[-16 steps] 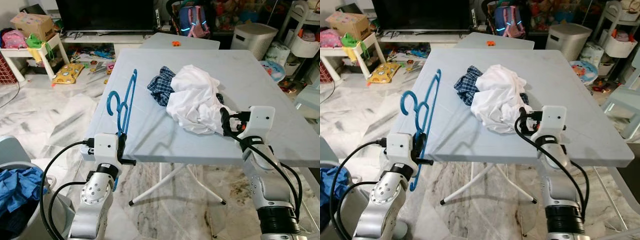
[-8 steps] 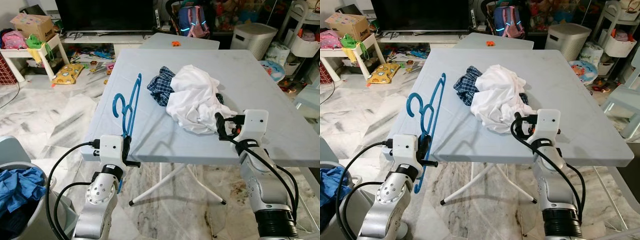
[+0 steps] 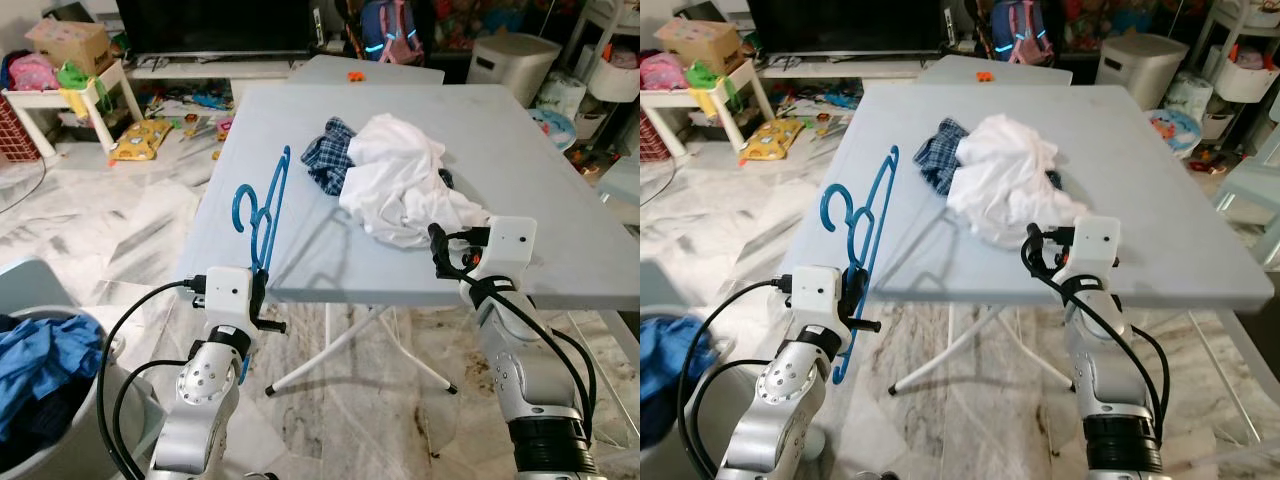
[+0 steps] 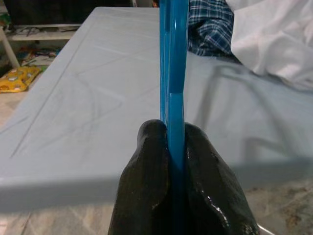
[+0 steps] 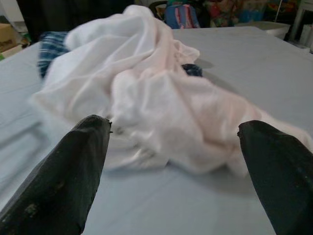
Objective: Hang hanger
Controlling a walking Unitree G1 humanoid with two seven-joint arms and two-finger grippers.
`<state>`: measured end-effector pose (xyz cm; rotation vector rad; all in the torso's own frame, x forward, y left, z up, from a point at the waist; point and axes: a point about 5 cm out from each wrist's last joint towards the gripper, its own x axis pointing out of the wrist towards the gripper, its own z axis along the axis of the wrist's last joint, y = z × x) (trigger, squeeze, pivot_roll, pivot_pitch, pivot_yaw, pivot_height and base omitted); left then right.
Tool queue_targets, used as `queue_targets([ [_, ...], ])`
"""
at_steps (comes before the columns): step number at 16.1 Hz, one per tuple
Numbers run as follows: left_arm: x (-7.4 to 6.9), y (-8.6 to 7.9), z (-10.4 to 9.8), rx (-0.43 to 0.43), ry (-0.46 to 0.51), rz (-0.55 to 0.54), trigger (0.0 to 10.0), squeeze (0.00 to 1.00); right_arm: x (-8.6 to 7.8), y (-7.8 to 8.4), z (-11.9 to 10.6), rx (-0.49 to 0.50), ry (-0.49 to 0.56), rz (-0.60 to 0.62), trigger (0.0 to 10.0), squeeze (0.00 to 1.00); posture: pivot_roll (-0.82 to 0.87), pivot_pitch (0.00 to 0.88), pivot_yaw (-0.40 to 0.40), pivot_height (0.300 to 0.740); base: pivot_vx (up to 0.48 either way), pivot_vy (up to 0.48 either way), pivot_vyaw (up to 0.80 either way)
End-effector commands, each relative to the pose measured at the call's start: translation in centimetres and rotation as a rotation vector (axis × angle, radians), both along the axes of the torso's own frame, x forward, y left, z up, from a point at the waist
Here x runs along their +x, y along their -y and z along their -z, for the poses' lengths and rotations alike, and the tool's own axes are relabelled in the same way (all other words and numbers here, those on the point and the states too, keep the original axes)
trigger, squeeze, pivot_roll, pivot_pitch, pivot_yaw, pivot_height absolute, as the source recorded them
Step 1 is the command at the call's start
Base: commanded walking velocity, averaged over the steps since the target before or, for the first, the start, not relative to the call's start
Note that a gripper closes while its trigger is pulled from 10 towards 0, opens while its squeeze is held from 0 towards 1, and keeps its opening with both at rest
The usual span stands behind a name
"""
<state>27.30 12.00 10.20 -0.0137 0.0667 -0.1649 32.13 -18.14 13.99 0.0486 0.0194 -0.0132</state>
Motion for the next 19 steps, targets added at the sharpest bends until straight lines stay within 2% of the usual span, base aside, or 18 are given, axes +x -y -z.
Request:
queue_targets([
  [1, -0.03, 0.11, 0.31, 0.006, -0.018, 0.009, 10.0, 0.00, 0.10, -0.06, -0.50, 0.014, 0.012, 0.007, 10.0, 0.00, -0.14, 0.000, 0.015, 0.740, -0.330, 0.000, 0.00],
  [13, 0.12, 0.40, 0.50, 0.006, -0.023, 0.023, 10.0, 0.00, 0.31, -0.23, -0.09, 0.014, -0.017, 0.001, 10.0, 0.00, -0.14, 0.000, 0.014, 0.740, -0.318, 0.000, 0.00],
  [19, 0.35, 0.15, 0.65, 0.020, -0.025, 0.020, 10.0, 0.00, 0.63, -0.19, 0.22, 0.004, -0.045, -0.006, 10.0, 0.00, -0.13, 0.000, 0.010, 0.740, 0.000, 0.000, 0.00],
])
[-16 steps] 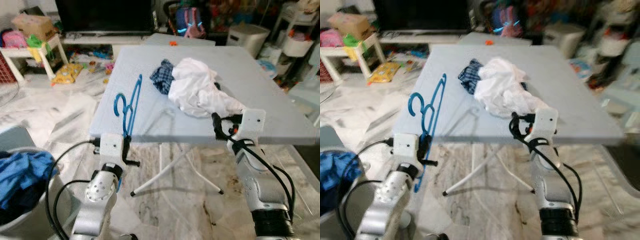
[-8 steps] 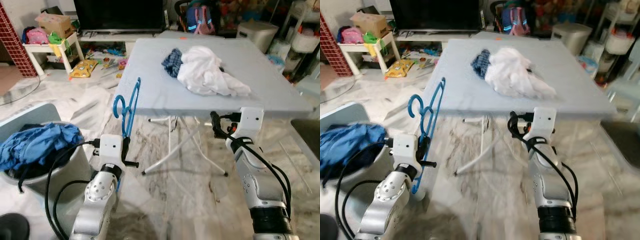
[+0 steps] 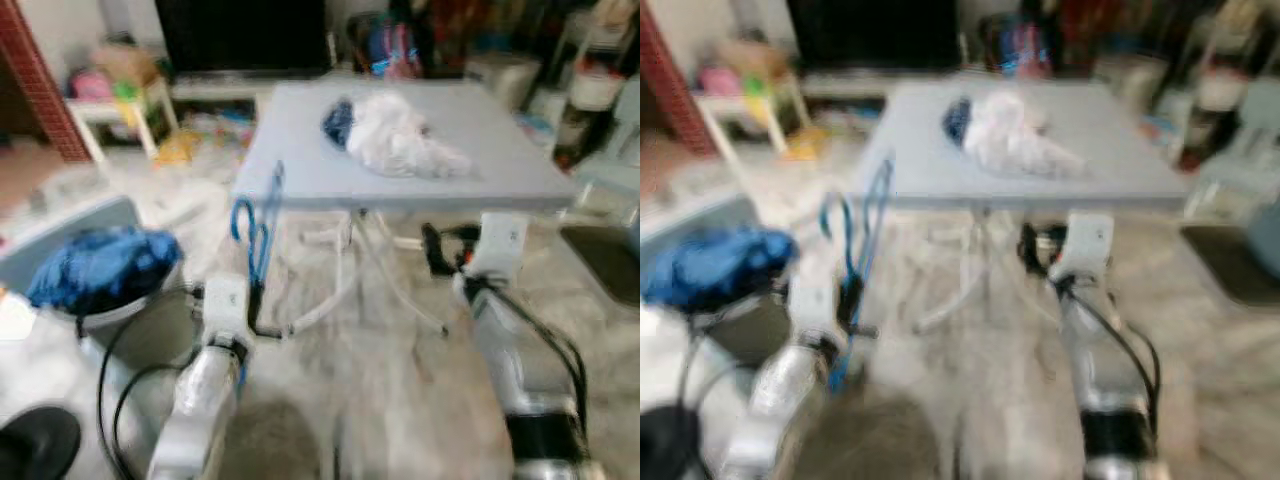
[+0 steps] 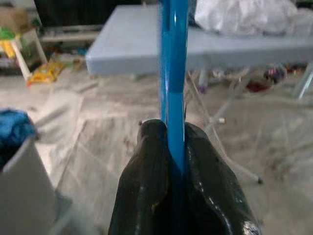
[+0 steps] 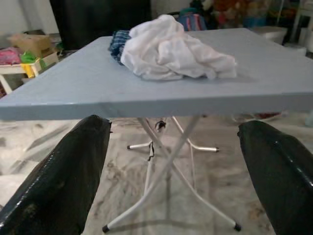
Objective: Hang hanger
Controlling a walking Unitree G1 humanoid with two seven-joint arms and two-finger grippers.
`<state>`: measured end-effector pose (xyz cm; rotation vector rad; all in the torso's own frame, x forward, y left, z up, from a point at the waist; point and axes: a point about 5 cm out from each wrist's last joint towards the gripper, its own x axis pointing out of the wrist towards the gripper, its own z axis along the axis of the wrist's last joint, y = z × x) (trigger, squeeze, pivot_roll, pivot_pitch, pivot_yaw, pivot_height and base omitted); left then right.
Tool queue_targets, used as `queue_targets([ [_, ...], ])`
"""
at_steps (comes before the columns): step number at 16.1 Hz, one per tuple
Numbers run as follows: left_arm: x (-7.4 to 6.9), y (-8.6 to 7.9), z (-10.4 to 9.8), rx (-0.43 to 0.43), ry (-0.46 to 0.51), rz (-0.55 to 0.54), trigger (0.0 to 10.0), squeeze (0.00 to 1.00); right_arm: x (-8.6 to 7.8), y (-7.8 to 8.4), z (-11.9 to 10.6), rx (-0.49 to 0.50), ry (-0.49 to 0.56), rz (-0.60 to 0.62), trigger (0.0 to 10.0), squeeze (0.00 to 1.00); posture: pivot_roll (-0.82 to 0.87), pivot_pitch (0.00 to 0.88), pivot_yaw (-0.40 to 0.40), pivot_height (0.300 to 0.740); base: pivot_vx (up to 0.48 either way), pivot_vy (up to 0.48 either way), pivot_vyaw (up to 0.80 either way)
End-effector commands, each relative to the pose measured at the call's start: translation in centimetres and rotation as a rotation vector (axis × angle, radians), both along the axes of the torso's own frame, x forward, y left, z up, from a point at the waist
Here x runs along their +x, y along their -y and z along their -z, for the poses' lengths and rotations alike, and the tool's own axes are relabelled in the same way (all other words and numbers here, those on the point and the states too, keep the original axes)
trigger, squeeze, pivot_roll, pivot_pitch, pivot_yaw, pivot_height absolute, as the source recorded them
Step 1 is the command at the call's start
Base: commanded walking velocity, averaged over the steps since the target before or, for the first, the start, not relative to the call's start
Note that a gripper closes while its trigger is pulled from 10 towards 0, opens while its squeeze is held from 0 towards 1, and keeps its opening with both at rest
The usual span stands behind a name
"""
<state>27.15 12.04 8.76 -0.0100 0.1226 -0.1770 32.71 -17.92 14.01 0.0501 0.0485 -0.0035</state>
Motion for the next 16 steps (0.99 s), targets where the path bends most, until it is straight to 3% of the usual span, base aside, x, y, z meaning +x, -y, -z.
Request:
queue_targets([
  [1, 0.5, 0.2, -0.8, 0.013, 0.030, 0.009, 10.0, 0.00, 0.1, 0.0, 0.3, 0.001, -0.019, 0.004, 10.0, 0.00, -0.13, 0.000, 0.010, 0.740, 0.000, 0.000, 0.00],
  [4, 0.8, -0.1, -0.6, 0.027, 0.022, 0.009, 10.0, 0.00, 0.1, -0.1, 0.3, -0.004, -0.023, -0.004, 10.0, 0.00, -0.13, 0.000, 0.011, 0.740, 0.000, 0.000, 0.00],
  [6, 1.0, -0.7, -0.2, 0.051, -0.006, 0.018, 10.0, 0.00, 0.2, -0.4, 0.4, -0.121, -0.013, -0.032, 10.0, 0.00, -0.13, 0.000, 0.010, 0.740, 0.000, 0.000, 0.00],
  [7, 0.8, -0.6, 0.2, 0.004, -0.057, 0.125, 10.0, 0.00, 0.4, -0.3, 0.7, -0.247, -0.022, -0.054, 10.0, 0.00, -0.13, 0.000, 0.011, 0.740, 0.000, 0.000, 0.00],
  [9, 0.4, -0.5, 0.1, -0.020, -0.073, 0.240, 10.0, 0.00, 0.6, -0.2, 0.6, -0.226, -0.040, -0.111, 10.0, 0.00, -0.13, 0.000, 0.012, 0.740, 0.000, 0.000, 0.00],
  [10, -0.1, -0.4, 0.6, 0.047, -0.106, 0.357, 10.0, 0.00, 0.7, 0.0, 0.4, -0.327, -0.021, -0.188, 10.0, 0.00, -0.13, 0.000, 0.012, 0.740, 0.000, 0.000, 0.00],
  [11, -0.3, -0.4, 0.8, 0.084, -0.116, 0.405, 10.0, 0.00, 0.7, 0.1, 0.4, -0.352, -0.026, -0.224, 10.0, 0.00, -0.13, 0.000, 0.013, 0.740, 0.000, 0.000, 0.00],
  [12, -1.6, -0.1, 1.4, 0.189, -0.131, 0.586, 10.0, 0.00, 0.4, 0.3, 0.9, -0.393, -0.064, -0.336, 10.0, 0.00, -0.13, 0.000, 0.015, 0.740, 0.000, 0.000, 0.00],
  [14, -2.6, -0.5, 2.1, 0.244, -0.168, 0.702, 10.0, 0.00, -0.4, 0.5, 1.5, -0.499, -0.105, -0.488, 10.0, 0.00, -0.14, 0.000, 0.024, 0.740, 0.000, 0.000, 0.00],
  [16, -3.6, -1.2, 2.8, 0.313, -0.219, 0.801, 10.0, 0.00, -1.4, 1.6, 1.6, -0.596, -0.148, -0.683, 10.0, 0.00, -0.14, 0.000, 0.030, 0.740, 0.000, 0.000, 0.00],
])
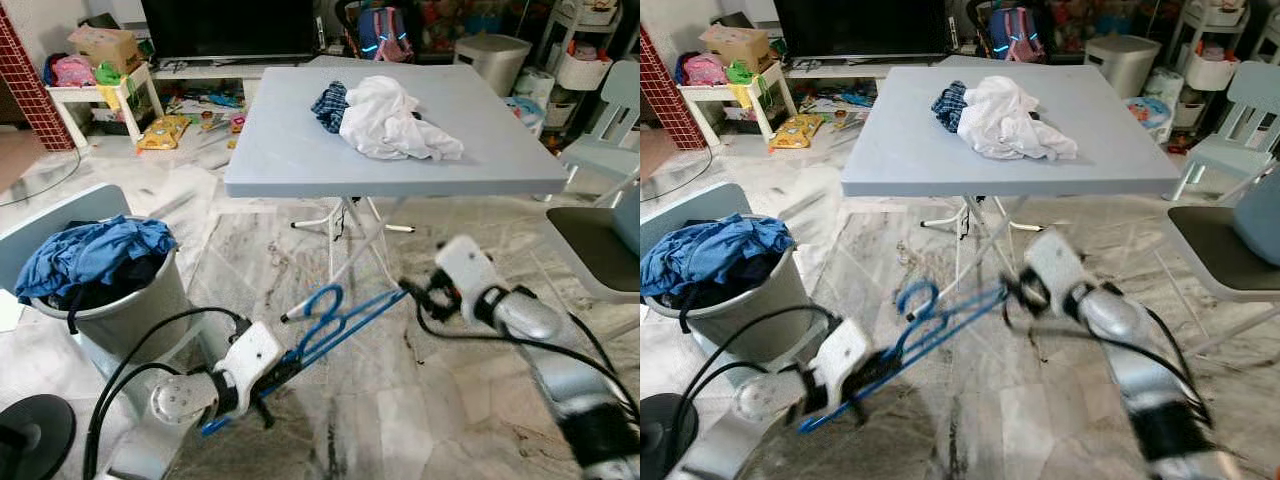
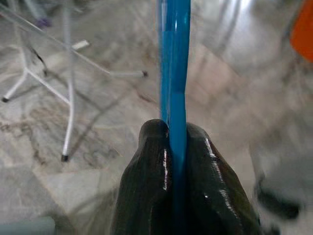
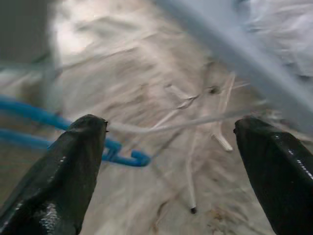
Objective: Hang hanger
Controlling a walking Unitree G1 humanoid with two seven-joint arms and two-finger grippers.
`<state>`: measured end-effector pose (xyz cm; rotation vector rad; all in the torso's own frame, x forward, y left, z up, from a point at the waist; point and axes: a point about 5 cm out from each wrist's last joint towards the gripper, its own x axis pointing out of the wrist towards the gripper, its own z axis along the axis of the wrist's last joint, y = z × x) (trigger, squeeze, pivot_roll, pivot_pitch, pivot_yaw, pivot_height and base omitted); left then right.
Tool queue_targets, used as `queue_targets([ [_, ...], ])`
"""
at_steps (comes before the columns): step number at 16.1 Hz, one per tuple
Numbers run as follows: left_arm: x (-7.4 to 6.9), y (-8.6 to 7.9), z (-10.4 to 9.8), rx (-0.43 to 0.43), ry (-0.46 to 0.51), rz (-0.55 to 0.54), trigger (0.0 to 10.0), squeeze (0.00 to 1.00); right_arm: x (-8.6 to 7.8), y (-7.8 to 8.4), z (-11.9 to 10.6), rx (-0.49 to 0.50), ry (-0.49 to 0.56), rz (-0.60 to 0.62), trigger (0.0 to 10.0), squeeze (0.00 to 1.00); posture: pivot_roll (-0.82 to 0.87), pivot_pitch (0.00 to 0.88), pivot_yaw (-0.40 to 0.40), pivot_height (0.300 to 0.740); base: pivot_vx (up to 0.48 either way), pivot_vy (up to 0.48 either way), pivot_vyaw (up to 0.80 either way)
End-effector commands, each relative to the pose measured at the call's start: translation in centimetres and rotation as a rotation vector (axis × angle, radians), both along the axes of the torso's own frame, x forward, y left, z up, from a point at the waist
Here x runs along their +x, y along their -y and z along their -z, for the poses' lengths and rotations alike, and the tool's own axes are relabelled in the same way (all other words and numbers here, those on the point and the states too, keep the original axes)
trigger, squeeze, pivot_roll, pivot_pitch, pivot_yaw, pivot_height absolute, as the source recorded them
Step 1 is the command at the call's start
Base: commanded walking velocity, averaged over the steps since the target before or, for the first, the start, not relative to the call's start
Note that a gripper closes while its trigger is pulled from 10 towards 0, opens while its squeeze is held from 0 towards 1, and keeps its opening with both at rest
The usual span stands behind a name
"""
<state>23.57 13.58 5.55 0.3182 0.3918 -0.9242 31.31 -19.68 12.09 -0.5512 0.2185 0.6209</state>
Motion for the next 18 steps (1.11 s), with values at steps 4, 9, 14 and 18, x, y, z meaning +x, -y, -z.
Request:
queue_targets([
  [4, -0.2, 0.5, -0.2, 0.032, 0.033, 0.081, 10.0, 0.00, -0.9, 1.3, -0.4, -0.131, -0.085, -0.208, 10.0, 0.00, -0.14, 0.000, 0.033, 0.740, 0.000, 0.000, 0.00],
  [9, 0.3, 1.7, -1.1, 0.028, 0.165, 0.116, 10.0, 0.00, -1.5, 2.0, 0.1, -0.267, -0.224, -0.401, 10.0, 0.00, -0.13, 0.000, 0.028, 0.740, 0.000, 0.000, 0.00],
  [14, 1.2, 2.4, -1.8, 0.056, 0.291, 0.181, 10.0, 0.00, -1.2, 1.8, 0.4, -0.311, -0.228, -0.452, 10.0, 0.00, -0.13, 0.000, 0.029, 0.740, 0.000, 0.000, 0.00],
  [18, 0.5, 4.5, -0.7, 0.058, 0.258, 0.311, 10.0, 0.00, -1.0, 1.9, 0.3, -0.330, -0.221, -0.465, 10.0, 0.00, -0.14, 0.000, 0.032, 0.740, 0.000, 0.000, 0.00],
])
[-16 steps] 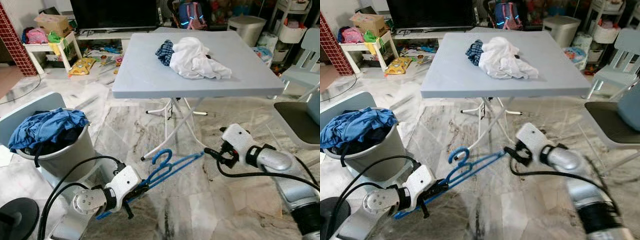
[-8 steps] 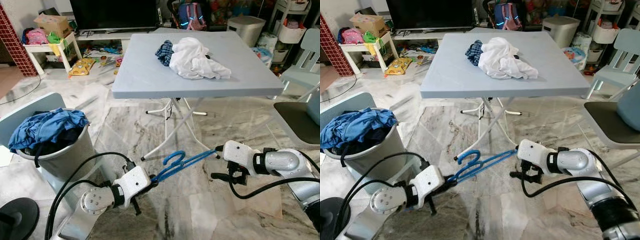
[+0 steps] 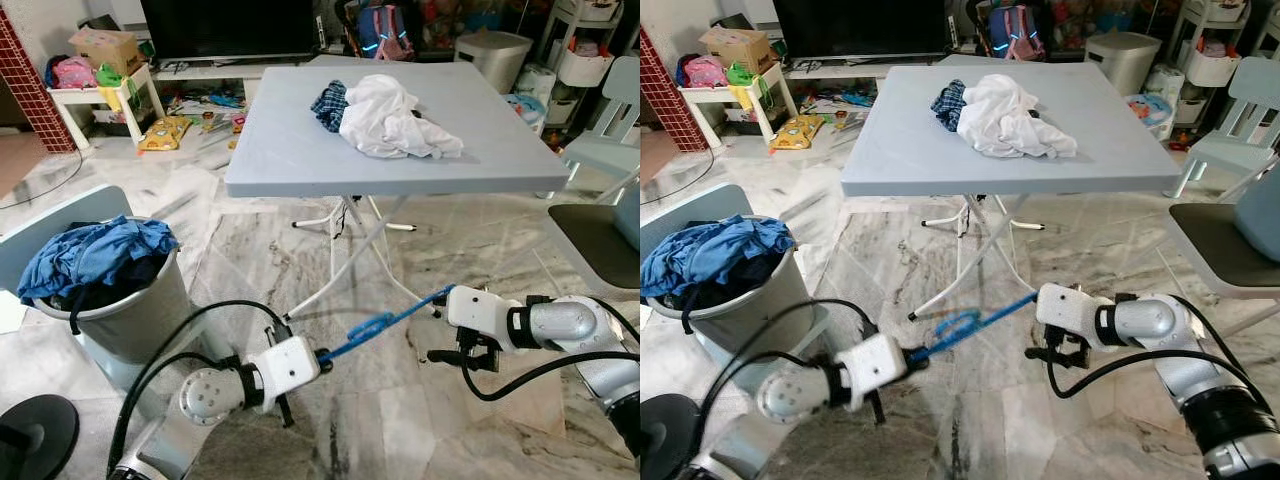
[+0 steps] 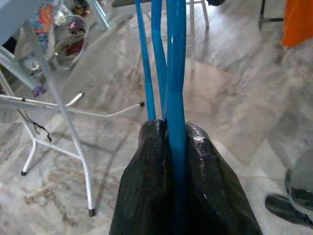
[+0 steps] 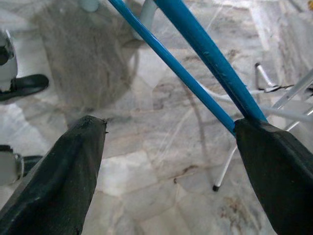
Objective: Hang hanger
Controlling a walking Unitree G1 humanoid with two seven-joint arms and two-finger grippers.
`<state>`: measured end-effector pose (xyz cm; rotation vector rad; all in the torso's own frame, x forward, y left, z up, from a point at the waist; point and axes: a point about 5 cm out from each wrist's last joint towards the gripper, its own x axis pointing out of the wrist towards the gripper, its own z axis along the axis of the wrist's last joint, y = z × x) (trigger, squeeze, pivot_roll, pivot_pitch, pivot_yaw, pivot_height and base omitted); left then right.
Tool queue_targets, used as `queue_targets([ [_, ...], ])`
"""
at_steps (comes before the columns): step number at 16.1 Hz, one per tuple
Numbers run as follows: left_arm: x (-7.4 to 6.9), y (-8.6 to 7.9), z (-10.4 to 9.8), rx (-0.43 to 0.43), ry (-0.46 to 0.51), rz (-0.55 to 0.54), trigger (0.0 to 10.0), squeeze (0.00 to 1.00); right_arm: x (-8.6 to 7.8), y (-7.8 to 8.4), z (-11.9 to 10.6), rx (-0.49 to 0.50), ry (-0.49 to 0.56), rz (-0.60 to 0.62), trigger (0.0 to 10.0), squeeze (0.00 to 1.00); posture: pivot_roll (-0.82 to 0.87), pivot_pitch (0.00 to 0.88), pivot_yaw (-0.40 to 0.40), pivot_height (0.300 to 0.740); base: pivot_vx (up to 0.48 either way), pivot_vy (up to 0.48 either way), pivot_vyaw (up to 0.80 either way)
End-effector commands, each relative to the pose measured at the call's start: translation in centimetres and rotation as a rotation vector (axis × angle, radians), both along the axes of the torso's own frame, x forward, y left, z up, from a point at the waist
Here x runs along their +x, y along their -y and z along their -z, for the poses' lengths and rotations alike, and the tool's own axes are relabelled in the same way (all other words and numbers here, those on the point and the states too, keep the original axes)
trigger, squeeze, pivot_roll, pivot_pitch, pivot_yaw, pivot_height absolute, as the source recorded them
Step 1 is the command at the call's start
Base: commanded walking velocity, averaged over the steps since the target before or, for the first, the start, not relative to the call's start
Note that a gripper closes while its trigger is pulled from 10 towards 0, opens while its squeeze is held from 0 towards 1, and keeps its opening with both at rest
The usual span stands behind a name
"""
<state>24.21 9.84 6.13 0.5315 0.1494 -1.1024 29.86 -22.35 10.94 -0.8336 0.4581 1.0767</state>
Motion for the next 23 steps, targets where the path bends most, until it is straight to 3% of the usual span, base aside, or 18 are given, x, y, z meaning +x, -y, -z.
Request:
queue_targets([
  [1, -0.2, 1.0, 0.1, 0.016, 0.007, 0.075, 10.0, 0.00, 0.5, -0.6, -1.0, -0.001, 0.031, -0.054, 10.0, 0.00, -0.14, 0.000, 0.034, 0.740, 0.000, 0.000, 0.00],
  [5, 0.9, 1.7, 0.3, 0.007, 0.028, 0.042, 10.0, 0.00, 0.3, -0.1, -1.2, -0.030, 0.016, -0.079, 10.0, 0.00, -0.15, 0.000, 0.028, 0.740, 0.000, 0.000, 0.00],
  [7, 2.7, 0.9, -0.2, -0.014, 0.089, -0.117, 10.0, 0.00, 1.2, 0.8, -2.0, -0.022, 0.091, 0.001, 10.0, 0.00, -0.15, 0.000, 0.026, 0.740, 0.000, 0.000, 0.00],
  [8, 4.6, -0.8, -0.8, -0.051, 0.148, -0.335, 10.0, 0.00, 2.0, 1.9, -2.4, -0.025, 0.190, 0.111, 10.0, 0.00, -0.15, 0.000, 0.024, 0.740, 0.000, 0.000, 0.00],
  [10, 5.6, -2.6, -1.3, -0.103, 0.174, -0.516, 10.0, 0.00, 2.4, 2.4, -2.6, 0.030, 0.260, 0.218, 10.0, 0.00, -0.15, 0.000, 0.023, 0.740, 0.000, 0.000, 0.00],
  [11, 5.6, -3.0, -1.2, -0.157, 0.136, -0.561, 10.0, 0.00, 2.3, 2.1, -2.6, 0.082, 0.283, 0.228, 10.0, 0.00, -0.15, 0.000, 0.023, 0.740, 0.000, 0.000, 0.00],
  [12, 5.5, -3.0, -1.0, -0.156, 0.125, -0.559, 10.0, 0.00, 2.3, 1.8, -2.6, 0.103, 0.290, 0.231, 10.0, 0.00, -0.15, 0.000, 0.026, 0.740, 0.000, 0.000, 0.00],
  [16, 3.6, -0.3, -0.1, -0.115, 0.070, -0.273, 10.0, 0.00, 1.4, 1.1, -1.6, 0.034, 0.215, 0.083, 10.0, 0.00, -0.16, 0.000, 0.025, 0.740, 0.000, 0.000, 0.00],
  [18, 2.1, 1.1, 0.7, -0.068, 0.012, -0.115, 10.0, 0.00, 1.4, 0.9, -2.2, 0.023, 0.185, 0.028, 10.0, 0.00, -0.16, 0.000, 0.024, 0.740, 0.000, 0.000, 0.00],
  [23, 2.0, 2.2, 0.7, -0.054, 0.004, -0.040, 10.0, 0.00, 1.0, 0.6, -2.4, 0.016, 0.121, -0.043, 10.0, 0.00, -0.16, 0.000, 0.022, 0.740, 0.000, 0.000, 0.00],
])
